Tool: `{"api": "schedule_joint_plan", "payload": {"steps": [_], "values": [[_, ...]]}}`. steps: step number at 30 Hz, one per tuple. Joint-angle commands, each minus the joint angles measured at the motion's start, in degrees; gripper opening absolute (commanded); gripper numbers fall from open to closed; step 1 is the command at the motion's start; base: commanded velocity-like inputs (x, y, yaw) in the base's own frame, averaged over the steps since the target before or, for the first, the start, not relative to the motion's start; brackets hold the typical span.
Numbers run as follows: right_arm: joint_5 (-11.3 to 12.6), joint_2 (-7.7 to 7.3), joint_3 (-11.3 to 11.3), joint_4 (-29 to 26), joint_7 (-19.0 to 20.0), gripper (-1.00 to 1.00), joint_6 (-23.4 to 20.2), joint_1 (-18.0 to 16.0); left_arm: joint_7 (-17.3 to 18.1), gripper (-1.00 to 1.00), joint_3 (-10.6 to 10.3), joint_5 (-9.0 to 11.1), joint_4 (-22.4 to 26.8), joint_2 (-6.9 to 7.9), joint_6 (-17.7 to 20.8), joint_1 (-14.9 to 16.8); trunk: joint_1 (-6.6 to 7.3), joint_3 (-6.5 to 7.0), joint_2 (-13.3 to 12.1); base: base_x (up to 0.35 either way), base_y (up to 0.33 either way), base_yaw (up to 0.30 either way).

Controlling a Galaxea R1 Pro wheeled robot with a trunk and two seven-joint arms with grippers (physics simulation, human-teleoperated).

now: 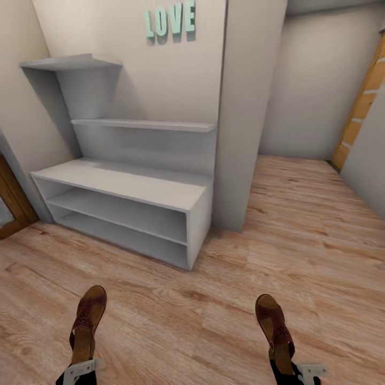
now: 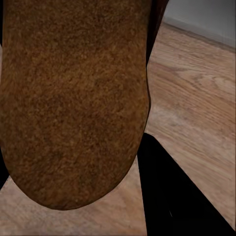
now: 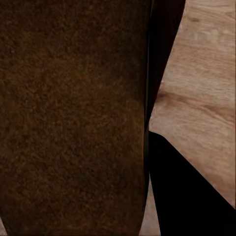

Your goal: Pick up the two gym shoes and the two sandals from the corridor floor and place them onto the hallstand (shoe rack) in the corridor, making sure they are on the rack and not on the floor. Arrange them so the two gym shoes are next to each other and the two sandals are next to each other.

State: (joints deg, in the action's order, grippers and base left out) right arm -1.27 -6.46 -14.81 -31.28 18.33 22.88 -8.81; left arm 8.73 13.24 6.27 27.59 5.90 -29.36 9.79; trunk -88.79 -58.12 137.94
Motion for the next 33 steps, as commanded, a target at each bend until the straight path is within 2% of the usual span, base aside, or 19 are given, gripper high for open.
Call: {"api": "schedule_joint_plan", "payload": {"steps": [1,10,33], "values": [[0.05,0.04,-0.4,-0.01,0.57,-1.0,0.06,-0.03,0.45,-1.0,0.15,0.48,-0.08,-0.01,-0.09,0.05,0.01,-0.05,0.02,0.0,0.298,0.068],[0.04,-0.04,-0.45,0.08,0.63,-1.0,0.04,-0.06,0.48,-1.0,0.21,0.5,-0.08,-0.01,-0.09,0.05,0.01,-0.05,0.02,0.004,0.306,0.012],[0.04,-0.05,-0.47,0.17,0.6,-1.0,0.01,-0.04,0.5,-1.0,0.21,0.58,-0.08,-0.01,-0.09,0.05,0.01,-0.05,0.02,0.086,0.31,0.0]]}}
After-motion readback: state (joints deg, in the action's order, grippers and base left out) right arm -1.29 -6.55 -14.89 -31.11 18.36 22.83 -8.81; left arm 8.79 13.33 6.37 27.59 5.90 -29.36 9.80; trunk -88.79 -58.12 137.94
